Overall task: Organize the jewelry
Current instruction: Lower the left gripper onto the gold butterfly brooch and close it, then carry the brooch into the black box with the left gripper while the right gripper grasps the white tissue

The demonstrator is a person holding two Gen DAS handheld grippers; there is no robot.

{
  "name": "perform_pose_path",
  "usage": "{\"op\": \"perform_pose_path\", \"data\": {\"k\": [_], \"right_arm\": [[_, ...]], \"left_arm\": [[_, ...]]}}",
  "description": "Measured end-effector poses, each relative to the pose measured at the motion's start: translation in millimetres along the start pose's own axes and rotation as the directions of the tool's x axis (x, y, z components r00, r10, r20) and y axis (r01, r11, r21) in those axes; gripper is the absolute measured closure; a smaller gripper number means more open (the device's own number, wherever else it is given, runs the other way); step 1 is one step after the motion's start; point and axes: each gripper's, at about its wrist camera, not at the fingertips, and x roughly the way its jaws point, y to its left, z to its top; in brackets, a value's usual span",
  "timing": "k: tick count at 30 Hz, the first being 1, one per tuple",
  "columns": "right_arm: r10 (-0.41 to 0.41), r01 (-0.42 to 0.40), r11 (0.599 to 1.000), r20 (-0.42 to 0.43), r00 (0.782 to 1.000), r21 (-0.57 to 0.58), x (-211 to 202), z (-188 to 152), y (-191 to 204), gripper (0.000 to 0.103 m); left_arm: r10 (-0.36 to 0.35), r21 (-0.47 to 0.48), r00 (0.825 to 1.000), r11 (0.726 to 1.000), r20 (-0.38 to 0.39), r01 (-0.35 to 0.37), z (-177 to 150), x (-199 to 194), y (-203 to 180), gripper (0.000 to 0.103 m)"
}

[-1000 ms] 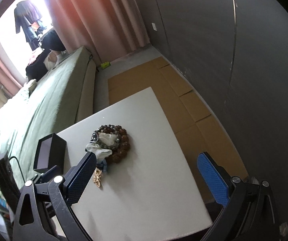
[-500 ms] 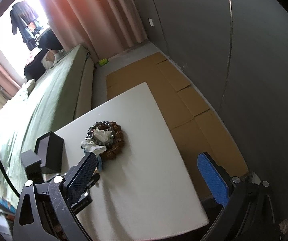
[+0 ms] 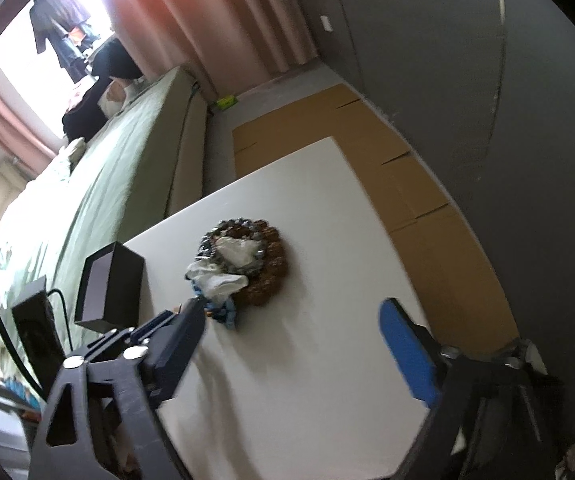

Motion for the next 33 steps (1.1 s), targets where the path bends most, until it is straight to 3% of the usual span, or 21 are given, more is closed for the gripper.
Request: {"op": "perform_pose_path", "data": {"k": [4,9,18,20,23,25,33], "right_arm": [[0.035,-0.036,0.999,-0.028,0.999,-0.015,15,2,13,0.038],[0.085,-0.085,0.996,-0.066,0.994,0.001,39,7,27,0.042],[0.075,-0.070,0.997,-0.115,0.991,0.044,79,7,42,0.055],[0.064,-0.058,0.997,-0.121,0.991,0.047,86,8,44,0.062],[0.066,-0.060,0.997,-0.125,0.990,0.053,93,6,47,0.093],[0.075,-0.069,0.996,-0.099,0.992,0.055,87,6,48,0.100],[0.180,-0.181,0.984,0.075,0.981,0.000,28,11,64,0.100]], "left_arm": [[-0.001,-0.036,1.000,0.999,0.030,0.002,4,-11,10,0.090],[0.001,-0.074,0.998,0.997,0.064,0.004,8,-26,24,0.090],[0.001,-0.111,0.994,0.994,0.110,0.011,10,-44,39,0.090],[0.002,-0.116,0.993,0.993,0.120,0.012,10,-49,43,0.090],[0.001,-0.123,0.991,0.992,0.132,0.015,10,-55,48,0.090],[0.003,-0.132,0.989,0.991,0.145,0.016,11,-61,53,0.090],[0.027,-0.195,0.977,0.981,0.210,0.015,15,-86,84,0.090]]}}
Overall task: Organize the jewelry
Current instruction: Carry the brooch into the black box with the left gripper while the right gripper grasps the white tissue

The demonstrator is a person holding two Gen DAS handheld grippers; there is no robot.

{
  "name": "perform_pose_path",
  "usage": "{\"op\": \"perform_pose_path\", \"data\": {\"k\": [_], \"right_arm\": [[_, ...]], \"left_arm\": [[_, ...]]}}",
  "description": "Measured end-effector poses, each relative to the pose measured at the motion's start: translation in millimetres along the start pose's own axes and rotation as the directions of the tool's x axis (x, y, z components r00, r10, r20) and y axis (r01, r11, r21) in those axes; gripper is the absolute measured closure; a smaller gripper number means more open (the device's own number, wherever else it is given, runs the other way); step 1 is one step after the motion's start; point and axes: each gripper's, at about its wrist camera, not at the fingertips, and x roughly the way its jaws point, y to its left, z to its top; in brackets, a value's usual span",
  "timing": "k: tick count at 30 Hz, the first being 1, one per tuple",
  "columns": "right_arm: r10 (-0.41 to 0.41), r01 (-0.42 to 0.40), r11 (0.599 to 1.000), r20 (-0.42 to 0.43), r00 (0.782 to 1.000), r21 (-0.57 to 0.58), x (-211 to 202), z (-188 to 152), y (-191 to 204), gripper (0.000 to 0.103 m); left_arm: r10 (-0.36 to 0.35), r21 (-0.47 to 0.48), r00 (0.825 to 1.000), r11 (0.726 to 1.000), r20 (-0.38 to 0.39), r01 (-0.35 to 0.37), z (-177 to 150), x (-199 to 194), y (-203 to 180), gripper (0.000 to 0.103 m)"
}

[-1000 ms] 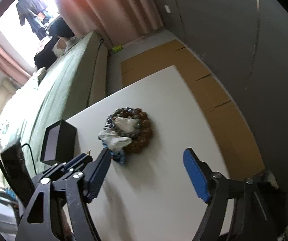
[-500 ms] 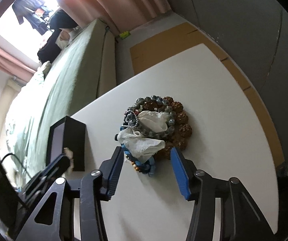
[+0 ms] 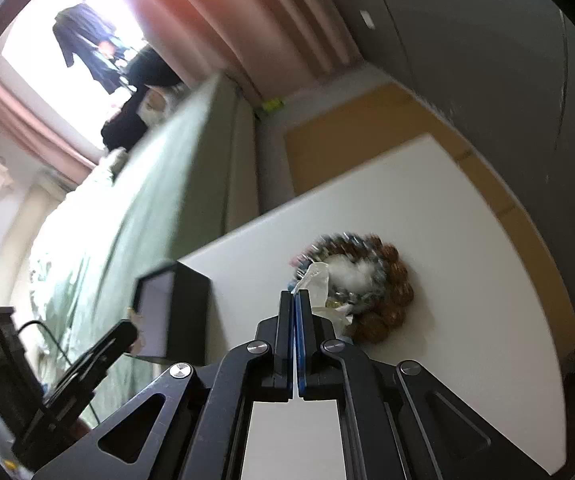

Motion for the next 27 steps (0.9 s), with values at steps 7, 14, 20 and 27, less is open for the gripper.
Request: {"op": "perform_pose_path", "data": {"k": [7,14,20,27], "right_arm": [[0.049,-0.042,0.996,0.088,0.995,-0.079,-27,13,43,0.100],[0.090,-0.079,0.987,0.073,0.993,-0.142,-17,30,84,0.100],[0.167,-0.160,0.980,0.054,0.984,-0.115,7,21,84,0.100],[0.190,-0.189,0.980,0.016,0.982,-0.060,32,12,76,0.100]], "left_arm": [[0.019,-0.080,0.999,0.997,0.037,-0.016,13,-9,30,0.090],[0.030,-0.137,0.999,0.990,0.022,-0.027,19,-5,52,0.090],[0.069,-0.160,0.997,0.984,-0.044,-0.075,18,19,64,0.090],[0.052,-0.229,0.994,0.971,-0.101,-0.074,18,35,77,0.067]]}}
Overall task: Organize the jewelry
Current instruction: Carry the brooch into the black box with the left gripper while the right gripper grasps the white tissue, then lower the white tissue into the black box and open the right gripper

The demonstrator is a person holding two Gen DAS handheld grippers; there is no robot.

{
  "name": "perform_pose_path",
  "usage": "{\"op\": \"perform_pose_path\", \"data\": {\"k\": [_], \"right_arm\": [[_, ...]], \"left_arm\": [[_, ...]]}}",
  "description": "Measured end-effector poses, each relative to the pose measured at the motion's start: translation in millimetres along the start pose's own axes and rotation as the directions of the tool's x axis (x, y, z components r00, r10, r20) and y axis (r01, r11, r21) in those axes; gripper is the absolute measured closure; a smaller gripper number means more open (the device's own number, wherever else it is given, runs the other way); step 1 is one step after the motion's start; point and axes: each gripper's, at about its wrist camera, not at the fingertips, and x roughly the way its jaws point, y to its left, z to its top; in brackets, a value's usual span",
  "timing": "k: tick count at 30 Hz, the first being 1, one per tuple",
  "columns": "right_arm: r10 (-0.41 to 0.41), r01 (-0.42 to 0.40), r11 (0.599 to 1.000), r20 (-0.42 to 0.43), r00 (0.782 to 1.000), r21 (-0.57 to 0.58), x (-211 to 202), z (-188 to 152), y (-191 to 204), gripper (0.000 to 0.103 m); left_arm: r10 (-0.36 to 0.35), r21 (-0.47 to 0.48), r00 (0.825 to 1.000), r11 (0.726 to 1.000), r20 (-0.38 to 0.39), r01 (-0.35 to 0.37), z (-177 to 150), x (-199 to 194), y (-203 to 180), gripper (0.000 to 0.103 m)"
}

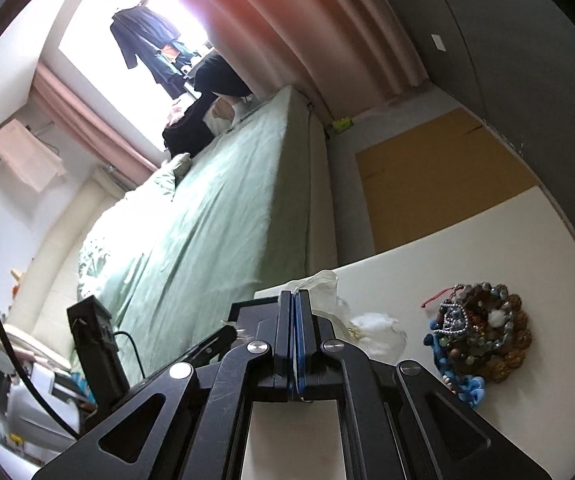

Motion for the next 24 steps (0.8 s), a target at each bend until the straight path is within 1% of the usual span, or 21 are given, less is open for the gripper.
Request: {"op": "perform_pose_path", "data": {"k": [1,2,3,8,14,17,21,24], "right_arm": [[0.008,-0.008,1.000,-0.001,1.000,-0.001,2,-1,0,0.100],[0.011,-0.011,1.000,-0.001,1.000,-0.003,1,-2,1,0.100],[0.013,-0.013,1.000,-0.002,1.000,-0.006,2,-3,2,0.100],[0.039,-0.039,0.999,-0.014,0.999,-0.018,8,-9,8,0.100],[0.082,-0.083,0.995,-0.038,0.996,-0.047,21,-15,28,0.100],[0.102,-0.105,0.992,-0.046,0.994,-0.068,30,-18,40,0.100],[0.110,-0.116,0.989,-0.064,0.992,-0.090,44,-22,53,0.100],[0.087,-0.095,0.989,-0.080,0.993,-0.109,56,-27,58,0.100]], "left_arm": [[-0.001,-0.009,1.000,1.000,0.011,0.001,0,-3,1,0.056],[0.000,-0.016,1.000,1.000,0.028,0.001,0,-7,3,0.049],[-0.002,-0.021,0.999,1.000,0.051,0.003,0,-14,4,0.048],[-0.012,-0.045,0.996,0.999,0.093,0.016,1,-33,12,0.048],[0.018,-0.059,0.990,0.998,0.141,-0.010,4,-54,25,0.048],[0.027,-0.076,0.989,0.997,0.148,-0.016,5,-58,32,0.048],[0.031,-0.108,0.988,0.994,0.154,-0.015,7,-63,46,0.048],[0.036,-0.119,0.986,0.993,0.161,-0.017,8,-68,53,0.048]]}}
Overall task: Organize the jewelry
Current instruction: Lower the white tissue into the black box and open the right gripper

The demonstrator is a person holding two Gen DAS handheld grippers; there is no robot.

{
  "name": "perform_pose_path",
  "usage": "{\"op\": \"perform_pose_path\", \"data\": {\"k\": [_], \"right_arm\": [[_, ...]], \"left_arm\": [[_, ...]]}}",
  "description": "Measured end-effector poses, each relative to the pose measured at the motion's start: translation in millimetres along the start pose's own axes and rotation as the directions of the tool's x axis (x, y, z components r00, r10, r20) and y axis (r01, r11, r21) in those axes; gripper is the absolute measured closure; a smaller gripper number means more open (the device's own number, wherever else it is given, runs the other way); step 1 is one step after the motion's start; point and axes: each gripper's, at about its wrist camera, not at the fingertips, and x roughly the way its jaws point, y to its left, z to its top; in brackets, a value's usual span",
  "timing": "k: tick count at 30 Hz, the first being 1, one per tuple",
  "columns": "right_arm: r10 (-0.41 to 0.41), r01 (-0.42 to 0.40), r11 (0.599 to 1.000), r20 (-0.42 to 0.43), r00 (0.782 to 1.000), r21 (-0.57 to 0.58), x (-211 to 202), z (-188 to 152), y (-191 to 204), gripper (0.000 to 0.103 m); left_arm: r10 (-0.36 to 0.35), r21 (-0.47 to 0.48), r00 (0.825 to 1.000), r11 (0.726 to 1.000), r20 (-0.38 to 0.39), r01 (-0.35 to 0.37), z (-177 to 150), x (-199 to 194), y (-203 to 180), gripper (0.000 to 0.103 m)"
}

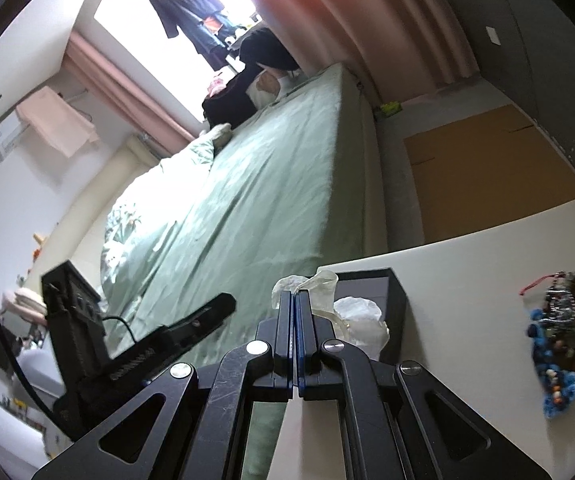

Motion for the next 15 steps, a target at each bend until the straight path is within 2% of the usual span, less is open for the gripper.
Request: {"op": "perform_pose_path", "data": {"k": [5,9,11,12,13,14,15], "right_arm": [[-0.044,0.043,0.999,-0.052,0.998,-0.029,22,-9,4,0.100],[-0.066,0.059,0.997,-0.174,0.983,-0.045,47,-19,5,0.100],[-0.042,0.037,0.999,-0.232,0.972,-0.029,53,-23,1,0.099],[-0.026,0.024,1.000,-0.247,0.969,-0.012,52,-24,-2,0.091],[-0.022,0.022,1.000,-0.245,0.969,-0.002,51,-24,-2,0.074],[-0.031,0.032,0.999,-0.231,0.972,0.002,46,-23,-4,0.063],[-0.046,0.047,0.999,-0.208,0.977,-0.001,39,-22,-6,0.048]], "left_arm": [[-0.002,-0.012,1.000,1.000,0.010,0.002,3,-8,6,0.048],[-0.002,-0.021,1.000,1.000,0.019,0.003,4,-12,9,0.048],[-0.001,-0.028,1.000,1.000,0.029,0.002,4,-15,10,0.048],[-0.001,-0.031,1.000,1.000,0.031,0.002,5,-16,11,0.048],[-0.001,-0.033,0.999,0.999,0.033,0.002,5,-17,11,0.048],[0.000,-0.034,0.999,0.999,0.035,0.001,5,-17,11,0.048],[0.003,-0.034,0.999,0.999,0.037,-0.002,5,-17,11,0.048]]}}
